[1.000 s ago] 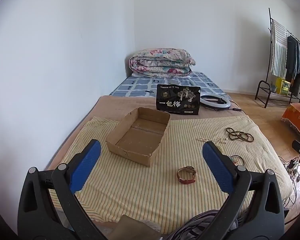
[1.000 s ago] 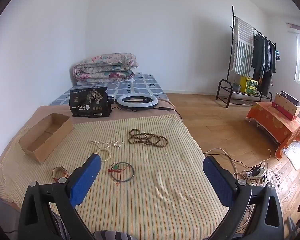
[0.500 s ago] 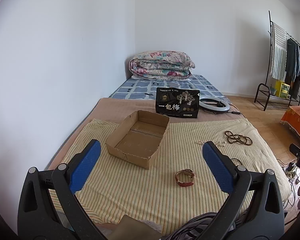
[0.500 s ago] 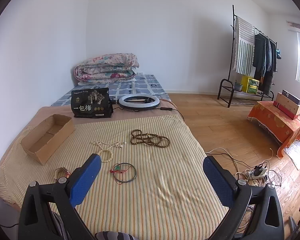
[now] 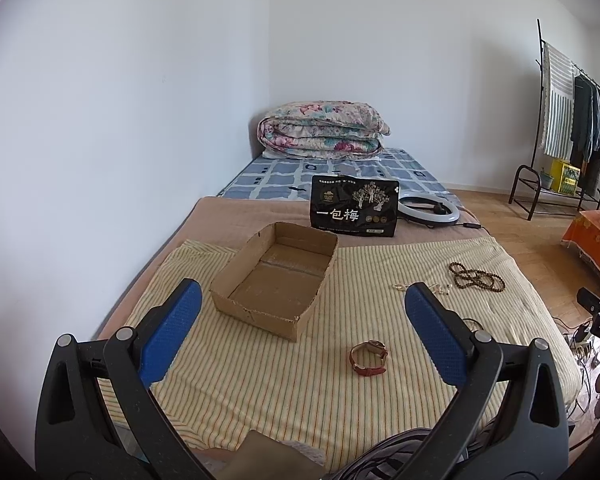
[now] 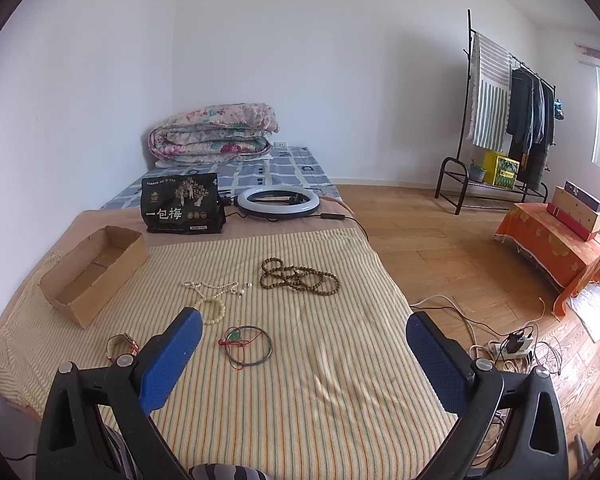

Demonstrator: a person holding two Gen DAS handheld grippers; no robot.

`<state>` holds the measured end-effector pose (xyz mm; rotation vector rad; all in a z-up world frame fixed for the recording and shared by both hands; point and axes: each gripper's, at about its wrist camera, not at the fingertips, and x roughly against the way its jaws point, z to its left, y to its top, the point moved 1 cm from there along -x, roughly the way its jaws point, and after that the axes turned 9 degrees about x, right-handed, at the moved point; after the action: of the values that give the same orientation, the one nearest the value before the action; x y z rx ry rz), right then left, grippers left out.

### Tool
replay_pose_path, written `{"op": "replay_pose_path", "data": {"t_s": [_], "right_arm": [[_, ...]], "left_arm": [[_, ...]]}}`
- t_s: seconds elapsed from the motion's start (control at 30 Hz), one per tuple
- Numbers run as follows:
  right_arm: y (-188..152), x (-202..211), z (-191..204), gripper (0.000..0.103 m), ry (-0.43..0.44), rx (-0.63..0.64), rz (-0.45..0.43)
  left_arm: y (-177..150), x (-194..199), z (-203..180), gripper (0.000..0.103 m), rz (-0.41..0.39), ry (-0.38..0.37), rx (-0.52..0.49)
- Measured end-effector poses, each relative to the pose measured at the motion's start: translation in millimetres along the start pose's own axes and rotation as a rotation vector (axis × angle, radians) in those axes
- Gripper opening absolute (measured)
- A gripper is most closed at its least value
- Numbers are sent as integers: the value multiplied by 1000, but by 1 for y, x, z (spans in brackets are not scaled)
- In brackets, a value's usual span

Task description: Organize jewelry

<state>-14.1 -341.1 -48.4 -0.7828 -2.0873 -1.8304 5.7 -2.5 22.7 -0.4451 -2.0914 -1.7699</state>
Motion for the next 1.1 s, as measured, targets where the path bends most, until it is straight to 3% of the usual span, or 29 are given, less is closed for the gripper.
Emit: {"op": "replay_pose_path", "data": {"t_s": [0.7,1.1], "right_arm": [[20,-3,-4,103,-39,4,-6],[24,-10,-1,103,-78,38,-17]], "left_arm": [[18,-15,-17,103,14,-9,-24],[11,-27,-18,103,28,-16,-24]]}}
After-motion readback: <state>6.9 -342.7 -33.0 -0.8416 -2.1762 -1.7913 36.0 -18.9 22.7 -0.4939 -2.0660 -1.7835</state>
